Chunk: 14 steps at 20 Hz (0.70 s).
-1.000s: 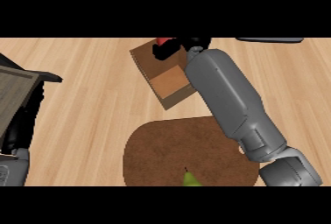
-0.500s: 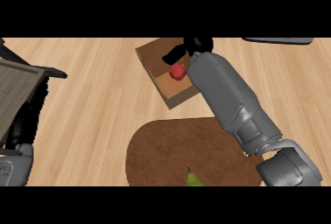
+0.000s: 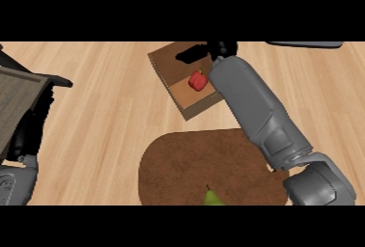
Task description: Pick the bell pepper from the cutting board and place it in the cardboard box
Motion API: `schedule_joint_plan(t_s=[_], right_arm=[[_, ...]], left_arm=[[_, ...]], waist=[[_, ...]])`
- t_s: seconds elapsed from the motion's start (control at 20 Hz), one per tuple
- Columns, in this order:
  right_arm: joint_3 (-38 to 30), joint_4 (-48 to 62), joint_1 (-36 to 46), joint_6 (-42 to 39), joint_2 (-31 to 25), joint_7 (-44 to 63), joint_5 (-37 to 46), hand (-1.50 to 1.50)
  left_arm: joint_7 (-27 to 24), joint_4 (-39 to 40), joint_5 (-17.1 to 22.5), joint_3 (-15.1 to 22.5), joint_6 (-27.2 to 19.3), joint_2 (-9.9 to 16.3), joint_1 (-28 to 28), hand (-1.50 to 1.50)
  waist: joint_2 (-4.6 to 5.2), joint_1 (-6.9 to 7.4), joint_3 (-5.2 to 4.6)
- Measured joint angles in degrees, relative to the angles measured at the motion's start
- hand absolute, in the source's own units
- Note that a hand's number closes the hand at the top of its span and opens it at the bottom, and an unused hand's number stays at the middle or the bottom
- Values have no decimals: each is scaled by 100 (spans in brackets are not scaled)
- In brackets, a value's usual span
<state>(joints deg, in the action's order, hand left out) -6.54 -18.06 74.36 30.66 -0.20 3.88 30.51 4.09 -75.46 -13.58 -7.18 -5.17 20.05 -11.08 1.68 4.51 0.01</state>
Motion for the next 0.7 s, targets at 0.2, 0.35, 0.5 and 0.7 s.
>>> schedule_joint_plan(t_s=[0.2, 0.35, 0.5, 0.7], right_arm=[[-398, -177, -43, 319, -23, -494, -368, -150], [-688, -298, -97, 253, -149, -862, -671, -150], [-891, -465, -277, 59, -264, -1168, -938, -150], [-1025, -782, -643, -315, -637, -1306, -1166, -150]], left_arm=[[2, 17, -29, -38, -48, -4, 60, 0], [40, 24, -28, -89, -32, 37, 75, 0], [-43, 122, 13, -187, -12, 67, 129, 0], [-133, 125, 89, -333, 53, 147, 298, 0]], waist=[[-35, -92, 2], [-63, -169, 2], [-99, -263, 1], [-149, -378, -1]])
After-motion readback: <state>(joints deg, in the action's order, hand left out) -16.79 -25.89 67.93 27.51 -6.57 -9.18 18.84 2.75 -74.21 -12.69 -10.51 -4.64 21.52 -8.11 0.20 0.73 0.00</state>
